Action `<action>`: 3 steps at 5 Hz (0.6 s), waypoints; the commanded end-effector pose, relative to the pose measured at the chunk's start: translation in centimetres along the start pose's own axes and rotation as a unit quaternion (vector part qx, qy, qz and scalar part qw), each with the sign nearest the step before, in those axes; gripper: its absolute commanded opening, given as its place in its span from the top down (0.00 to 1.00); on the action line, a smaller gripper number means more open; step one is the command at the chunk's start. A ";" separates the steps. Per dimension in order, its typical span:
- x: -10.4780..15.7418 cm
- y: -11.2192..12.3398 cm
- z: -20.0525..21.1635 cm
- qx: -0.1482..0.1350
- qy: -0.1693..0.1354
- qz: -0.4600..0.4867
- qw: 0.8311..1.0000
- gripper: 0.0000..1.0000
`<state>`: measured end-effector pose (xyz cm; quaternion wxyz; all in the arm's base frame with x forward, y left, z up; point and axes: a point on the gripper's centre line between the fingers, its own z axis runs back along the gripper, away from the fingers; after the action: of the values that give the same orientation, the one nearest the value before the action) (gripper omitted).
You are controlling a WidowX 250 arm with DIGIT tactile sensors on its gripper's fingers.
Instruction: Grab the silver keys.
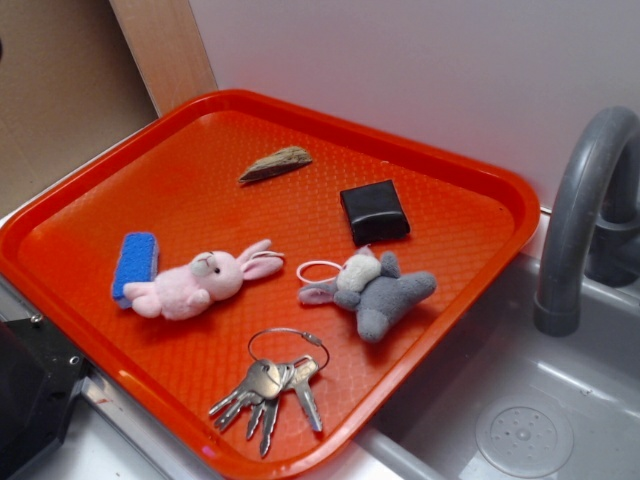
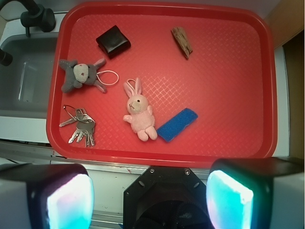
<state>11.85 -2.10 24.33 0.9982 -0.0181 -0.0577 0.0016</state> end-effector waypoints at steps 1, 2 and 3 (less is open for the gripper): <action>0.0 0.0 0.0 0.000 0.000 0.000 1.000 0.00; 1.9 -2.9 0.0 0.020 -0.017 -0.059 0.998 0.00; 3.1 -6.5 -1.1 0.061 -0.032 -0.159 0.985 0.00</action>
<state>15.12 -8.31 22.93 0.9826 0.0586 -0.0759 -0.1589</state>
